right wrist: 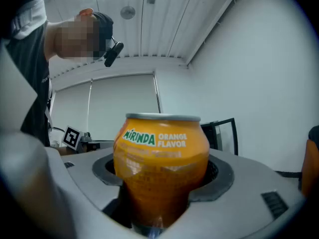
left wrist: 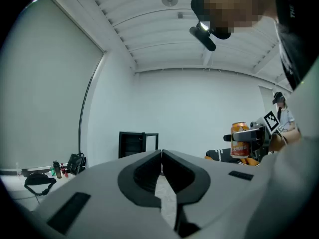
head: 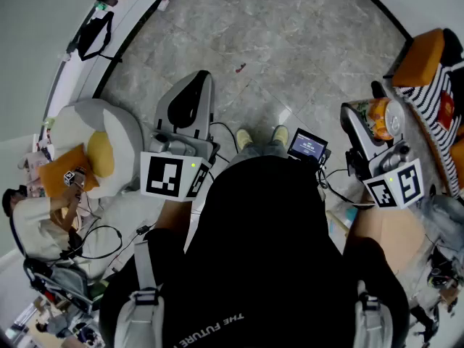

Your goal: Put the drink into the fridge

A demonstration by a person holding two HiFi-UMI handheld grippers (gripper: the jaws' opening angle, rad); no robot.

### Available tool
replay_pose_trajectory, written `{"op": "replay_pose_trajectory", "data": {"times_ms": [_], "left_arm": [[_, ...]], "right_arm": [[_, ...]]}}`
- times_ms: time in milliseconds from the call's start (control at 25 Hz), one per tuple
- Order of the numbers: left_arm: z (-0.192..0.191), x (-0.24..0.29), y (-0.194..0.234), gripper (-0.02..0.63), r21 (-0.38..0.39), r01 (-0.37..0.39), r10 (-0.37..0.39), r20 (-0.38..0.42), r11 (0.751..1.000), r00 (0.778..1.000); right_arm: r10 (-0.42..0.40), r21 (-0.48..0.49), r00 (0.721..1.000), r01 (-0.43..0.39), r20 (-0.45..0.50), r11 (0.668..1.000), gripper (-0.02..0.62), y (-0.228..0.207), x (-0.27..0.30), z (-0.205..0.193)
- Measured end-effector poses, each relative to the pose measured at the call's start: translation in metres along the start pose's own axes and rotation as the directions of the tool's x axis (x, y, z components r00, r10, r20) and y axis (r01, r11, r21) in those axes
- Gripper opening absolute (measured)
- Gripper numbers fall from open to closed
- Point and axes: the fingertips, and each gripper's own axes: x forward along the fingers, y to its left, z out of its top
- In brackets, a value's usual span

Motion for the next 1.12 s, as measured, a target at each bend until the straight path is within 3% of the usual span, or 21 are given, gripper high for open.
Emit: {"op": "replay_pose_trajectory", "data": {"times_ms": [320, 680, 1120], "left_arm": [[-0.001, -0.023, 0.025, 0.014, -0.029, 0.015, -0.015, 0.004, 0.999, 1.0], [-0.002, -0.044, 0.056, 0.014, -0.023, 0.019, -0.019, 0.012, 1.0, 1.0], [-0.005, -0.031, 0.069, 0.014, -0.02, 0.045, -0.045, 0.008, 0.999, 0.999]], "right_arm": [[-0.011, 0.049, 1.0, 0.011, 0.01, 0.999, 0.345, 0.033, 0.022, -0.003], [-0.041, 0.031, 0.997, 0.039, 0.068, 0.999, 0.345, 0.068, 0.054, 0.016], [-0.032, 0.036, 0.997, 0.03, 0.076, 0.999, 0.345, 0.07, 0.079, 0.012]]}}
